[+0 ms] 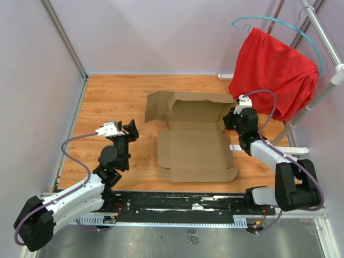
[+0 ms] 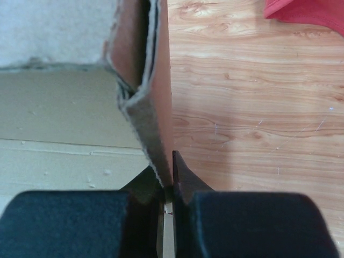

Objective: Fold the paper box

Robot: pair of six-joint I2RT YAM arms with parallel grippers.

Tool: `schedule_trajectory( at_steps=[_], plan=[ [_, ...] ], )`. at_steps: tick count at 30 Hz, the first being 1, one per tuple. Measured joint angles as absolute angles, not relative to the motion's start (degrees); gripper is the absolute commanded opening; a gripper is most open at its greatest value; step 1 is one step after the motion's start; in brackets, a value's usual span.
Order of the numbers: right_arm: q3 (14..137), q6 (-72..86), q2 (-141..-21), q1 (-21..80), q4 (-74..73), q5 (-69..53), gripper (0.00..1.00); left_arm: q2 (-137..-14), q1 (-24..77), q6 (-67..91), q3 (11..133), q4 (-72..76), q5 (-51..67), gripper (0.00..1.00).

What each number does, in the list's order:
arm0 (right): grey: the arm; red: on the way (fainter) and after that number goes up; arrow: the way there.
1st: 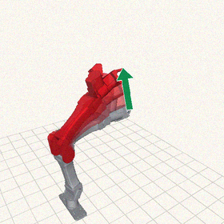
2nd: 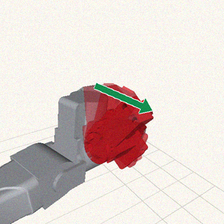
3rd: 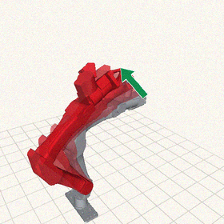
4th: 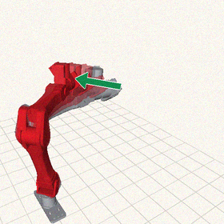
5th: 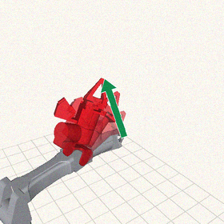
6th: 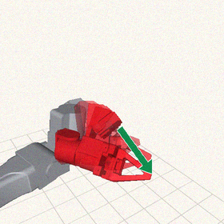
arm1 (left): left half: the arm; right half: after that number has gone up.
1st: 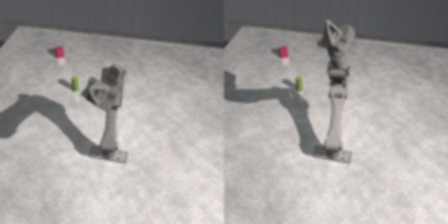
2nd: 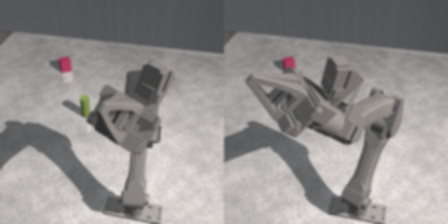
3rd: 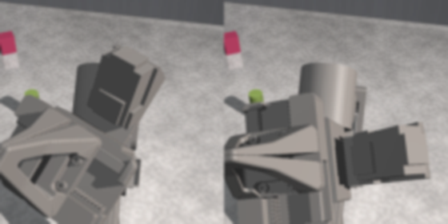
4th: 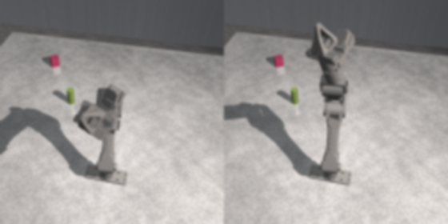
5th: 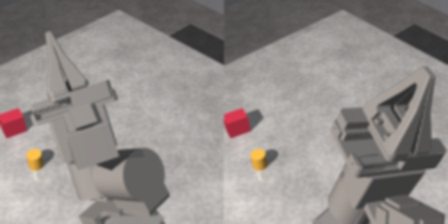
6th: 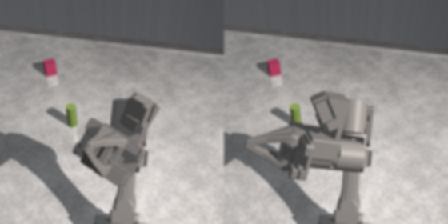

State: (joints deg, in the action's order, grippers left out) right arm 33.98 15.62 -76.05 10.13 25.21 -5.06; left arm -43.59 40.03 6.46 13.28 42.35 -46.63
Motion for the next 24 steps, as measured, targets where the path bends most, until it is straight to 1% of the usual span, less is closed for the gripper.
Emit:
schedule_trajectory(
  at_steps=[5,9,12,17,22,24],
  plan=[
    [31.9,14.9,-70.8,7.3,23.6,-10.3,0.01,-38.7,39.9,4.3,10.6,46.9,-41.9,0.67],
    [31.1,15.1,-65.9,3.6,22.0,-15.5,0.01,-31.5,39.9,3.0,10.6,46.9,-36.7,0.72],
    [31.5,15.0,-63.9,2.9,20.7,-19.4,0.01,-27.9,39.9,3.0,12.3,45.1,-33.4,0.74],
    [33.5,14.7,-62.8,2.7,17.0,-25.6,0.01,-29.4,39.9,3.0,19.4,37.7,-27.8,0.75],
    [35.8,13.2,-61.1,2.7,12.9,-28.0,0.01,-33.8,39.6,3.3,28.4,27.2,-20.7,0.77],
    [37.4,12.4,-61.3,2.5,11.2,-28.7,0.01,-35.7,37.7,4.2,32.3,23.0,-16.3,0.77]
  ],
)
